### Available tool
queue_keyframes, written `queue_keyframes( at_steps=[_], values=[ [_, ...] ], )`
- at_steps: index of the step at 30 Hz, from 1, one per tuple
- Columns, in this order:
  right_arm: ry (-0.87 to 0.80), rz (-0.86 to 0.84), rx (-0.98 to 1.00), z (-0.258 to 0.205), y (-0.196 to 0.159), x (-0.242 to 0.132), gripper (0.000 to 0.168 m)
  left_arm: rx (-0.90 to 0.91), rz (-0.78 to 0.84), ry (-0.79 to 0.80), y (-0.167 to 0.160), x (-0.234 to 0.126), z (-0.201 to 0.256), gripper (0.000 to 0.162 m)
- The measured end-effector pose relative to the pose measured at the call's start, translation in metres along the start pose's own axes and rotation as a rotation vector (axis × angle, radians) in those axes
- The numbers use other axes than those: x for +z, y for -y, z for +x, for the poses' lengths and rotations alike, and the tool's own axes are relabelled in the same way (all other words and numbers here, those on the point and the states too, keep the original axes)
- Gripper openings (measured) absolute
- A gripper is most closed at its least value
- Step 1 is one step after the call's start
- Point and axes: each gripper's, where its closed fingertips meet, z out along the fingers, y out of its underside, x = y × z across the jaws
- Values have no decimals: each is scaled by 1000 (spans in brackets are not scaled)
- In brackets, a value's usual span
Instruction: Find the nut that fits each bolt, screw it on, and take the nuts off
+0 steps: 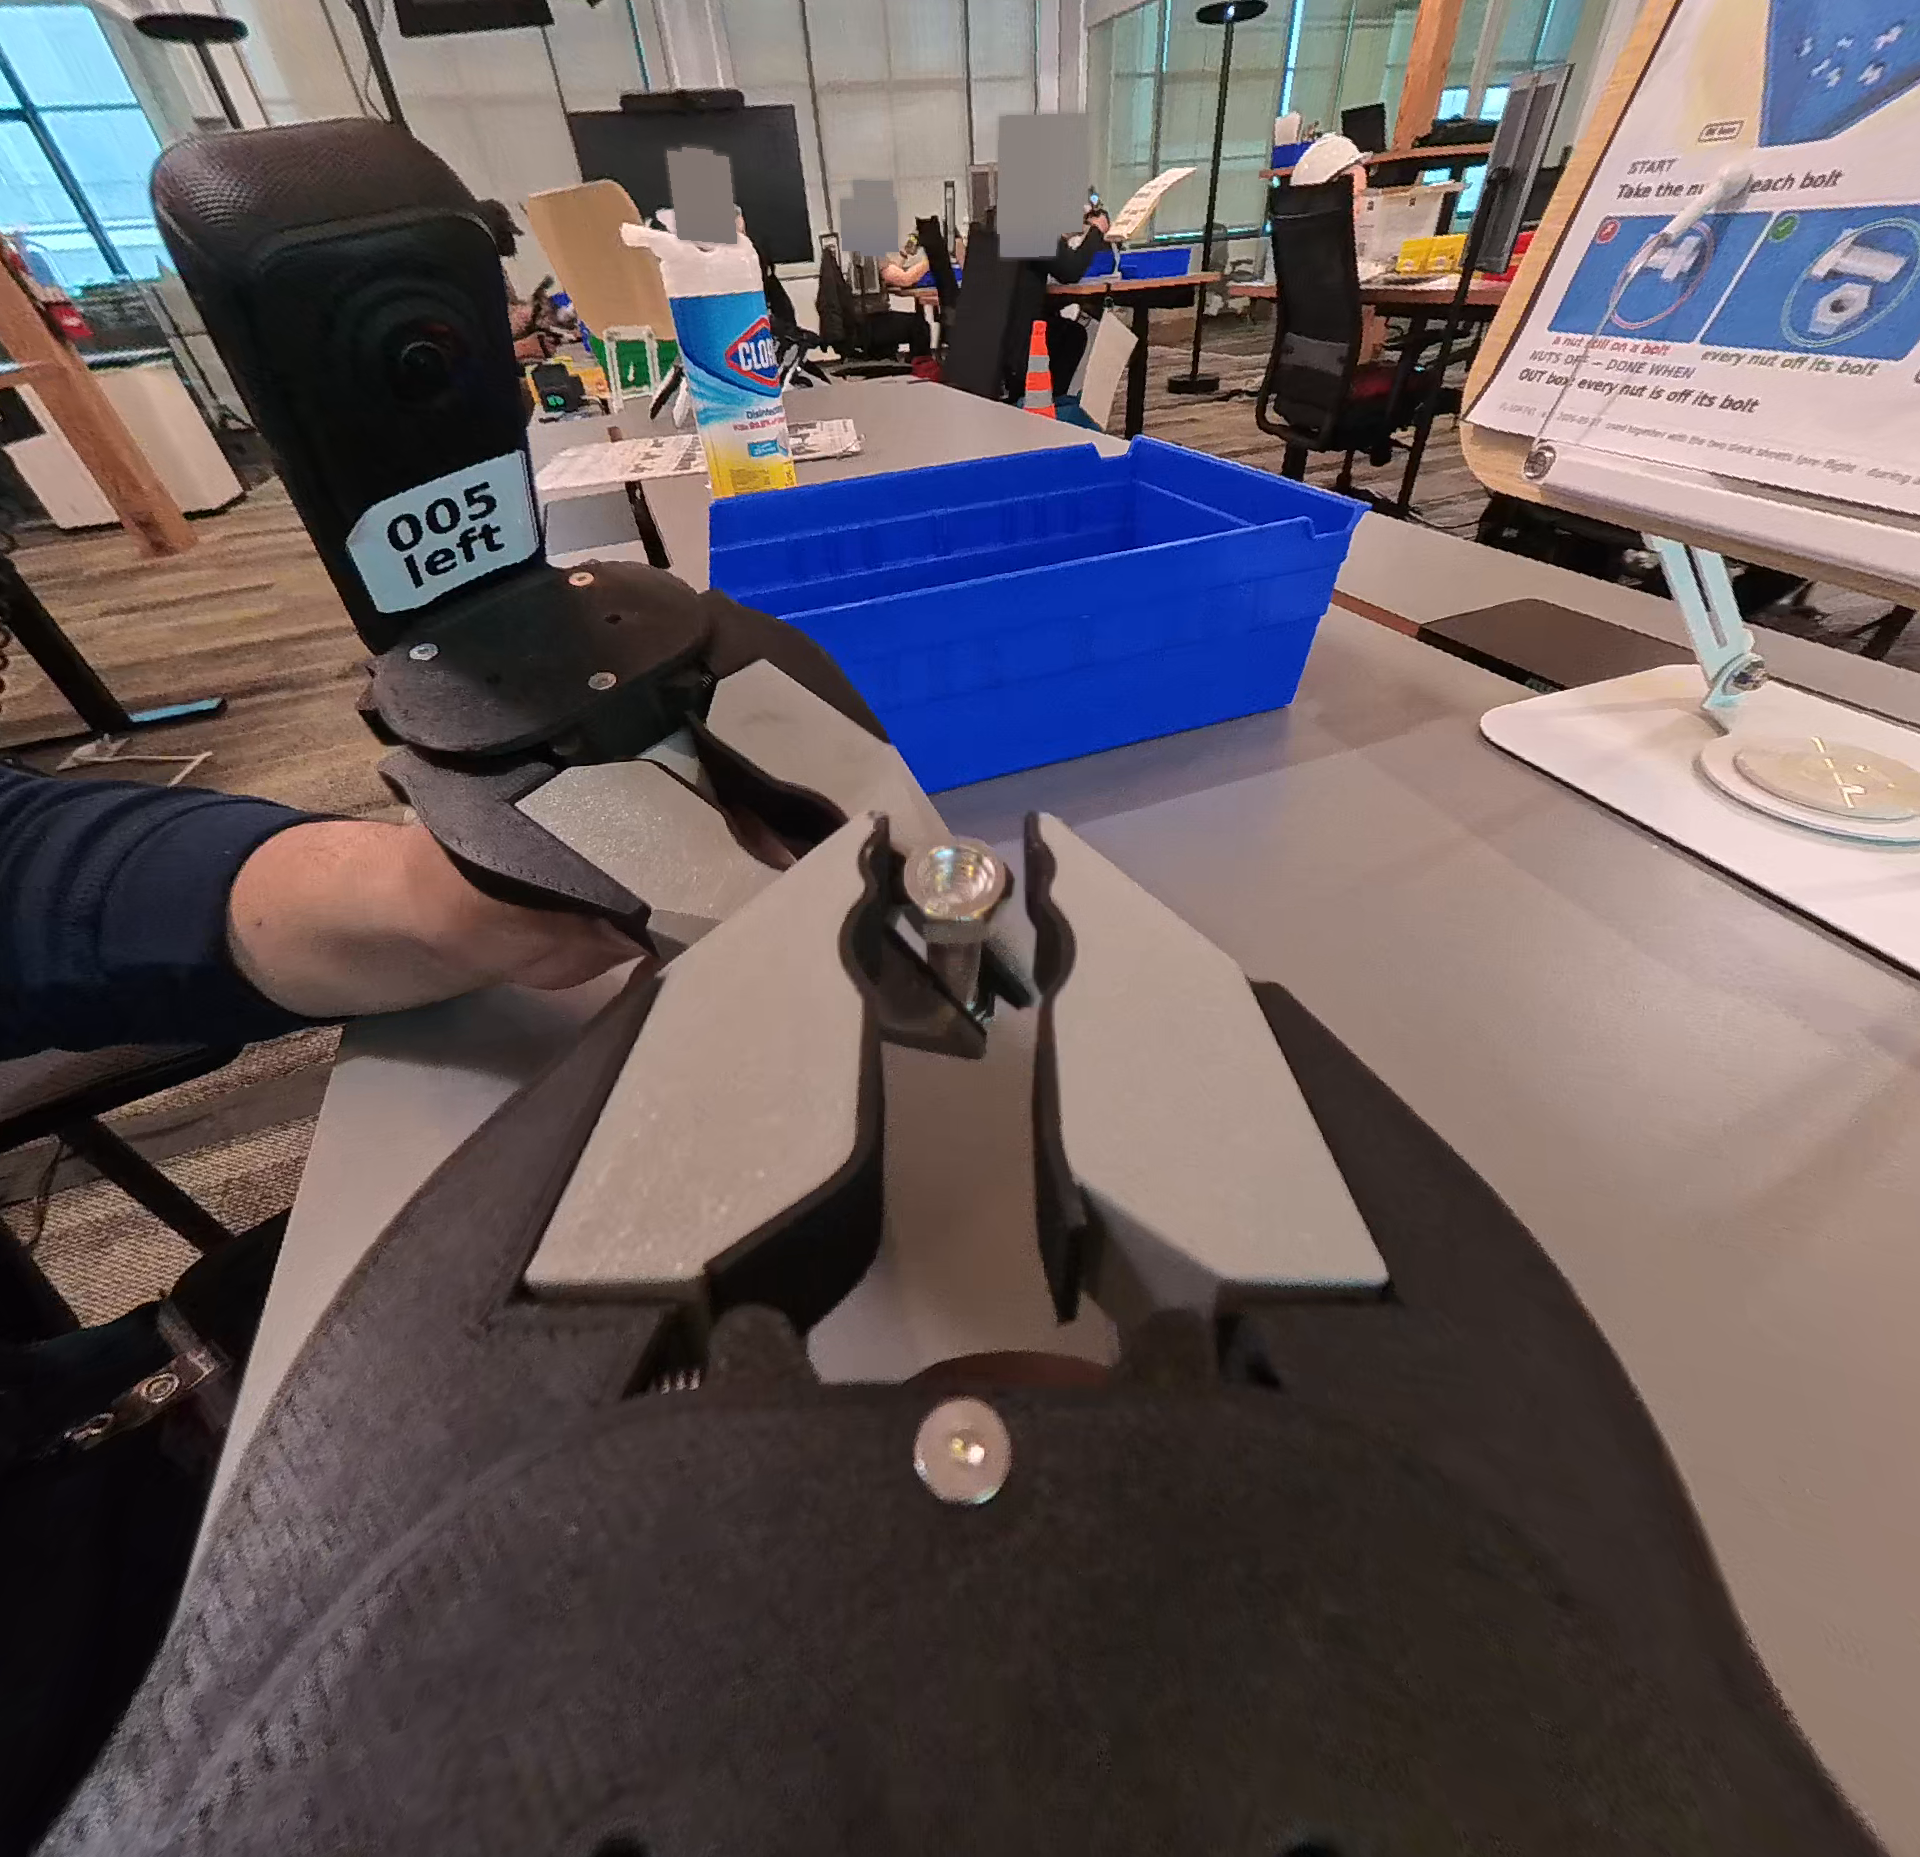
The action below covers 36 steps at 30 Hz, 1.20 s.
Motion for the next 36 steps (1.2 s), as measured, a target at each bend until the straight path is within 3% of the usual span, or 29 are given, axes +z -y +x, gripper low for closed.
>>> queue_keyframes(
  at_steps=[8, 18, 26, 31, 36],
  values=[
    [-10, 40, 7, 3, 7, -5, 27, -53, 23, 77, 3, -8, -21, 7],
    [3, 17, -13, -3, 2, 0, 18, 4, 0, 1, 0, 1, 1, 7],
    [13, 15, -42, -6, 3, -1, 17, -123, 20, -115, 1, 0, 8, 7],
    [2, 36, -19, 0, 7, -4, 16, -208, 46, -126, 4, -3, 0, 7],
    [-16, 22, -34, 2, 6, -4, 15, -166, 30, -87, 2, -3, -2, 7]
  ],
)
